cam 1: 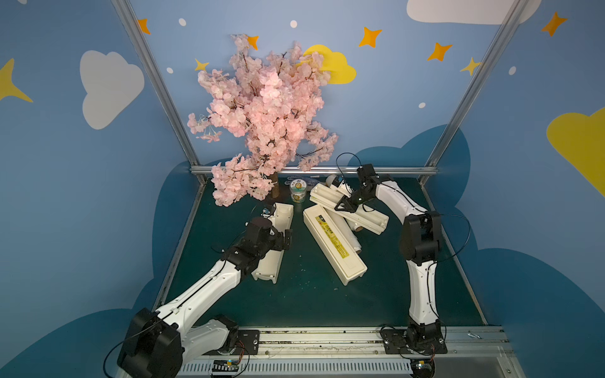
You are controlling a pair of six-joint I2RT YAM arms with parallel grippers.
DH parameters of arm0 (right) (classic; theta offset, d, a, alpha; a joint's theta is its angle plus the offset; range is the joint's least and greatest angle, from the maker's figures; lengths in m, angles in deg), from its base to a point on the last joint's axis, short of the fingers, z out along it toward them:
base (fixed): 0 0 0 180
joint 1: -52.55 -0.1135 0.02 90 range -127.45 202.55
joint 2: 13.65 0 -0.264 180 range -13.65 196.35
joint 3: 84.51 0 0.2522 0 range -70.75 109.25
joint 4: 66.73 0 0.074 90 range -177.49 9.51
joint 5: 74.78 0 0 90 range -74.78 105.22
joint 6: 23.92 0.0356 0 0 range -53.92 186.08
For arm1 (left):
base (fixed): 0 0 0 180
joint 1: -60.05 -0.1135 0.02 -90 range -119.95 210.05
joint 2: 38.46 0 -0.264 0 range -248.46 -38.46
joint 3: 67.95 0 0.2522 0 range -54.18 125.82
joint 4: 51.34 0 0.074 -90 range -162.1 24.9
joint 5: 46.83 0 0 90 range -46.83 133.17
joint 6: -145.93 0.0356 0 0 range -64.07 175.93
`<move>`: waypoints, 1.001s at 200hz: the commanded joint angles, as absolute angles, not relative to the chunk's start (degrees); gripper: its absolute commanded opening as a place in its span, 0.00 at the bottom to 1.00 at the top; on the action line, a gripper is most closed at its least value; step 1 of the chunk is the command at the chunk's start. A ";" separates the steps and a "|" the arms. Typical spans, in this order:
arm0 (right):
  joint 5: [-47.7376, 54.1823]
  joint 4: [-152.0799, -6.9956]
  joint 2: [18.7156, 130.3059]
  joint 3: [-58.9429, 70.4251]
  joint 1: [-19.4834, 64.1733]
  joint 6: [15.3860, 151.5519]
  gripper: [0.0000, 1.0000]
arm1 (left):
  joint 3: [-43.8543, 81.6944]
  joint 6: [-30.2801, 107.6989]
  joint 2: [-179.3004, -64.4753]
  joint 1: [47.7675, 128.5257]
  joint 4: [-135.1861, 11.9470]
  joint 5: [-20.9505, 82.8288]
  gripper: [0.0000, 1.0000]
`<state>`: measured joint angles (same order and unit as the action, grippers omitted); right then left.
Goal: Put plastic wrap rolls into dispensers
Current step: Pick up the lid from the center of the board.
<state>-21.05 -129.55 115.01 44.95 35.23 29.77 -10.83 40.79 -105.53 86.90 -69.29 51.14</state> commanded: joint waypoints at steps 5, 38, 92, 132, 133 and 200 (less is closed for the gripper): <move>-30.11 -131.30 114.36 49.45 36.62 35.38 0.00 | -5.73 41.44 -109.55 85.30 -65.83 43.24 1.00; -32.90 -130.38 113.88 50.88 37.00 39.67 0.00 | -2.63 41.28 -113.79 83.82 -63.63 41.03 1.00; -26.72 -126.45 108.69 44.73 33.82 37.03 0.00 | -1.42 42.36 -115.97 81.82 -60.98 39.03 1.00; -19.23 -116.00 100.95 34.47 29.77 32.25 0.00 | 1.88 44.01 -116.07 77.22 -61.53 35.53 1.00; -19.10 -115.82 100.78 34.29 29.69 32.12 0.00 | 2.02 44.04 -116.07 77.07 -61.56 35.26 1.00; -9.23 -99.82 89.77 18.26 24.39 24.83 0.00 | 11.99 43.75 -119.39 66.34 -68.32 17.40 1.00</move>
<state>-14.69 -108.96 93.48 22.98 25.78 29.05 9.10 43.94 -117.74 68.98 -65.31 27.11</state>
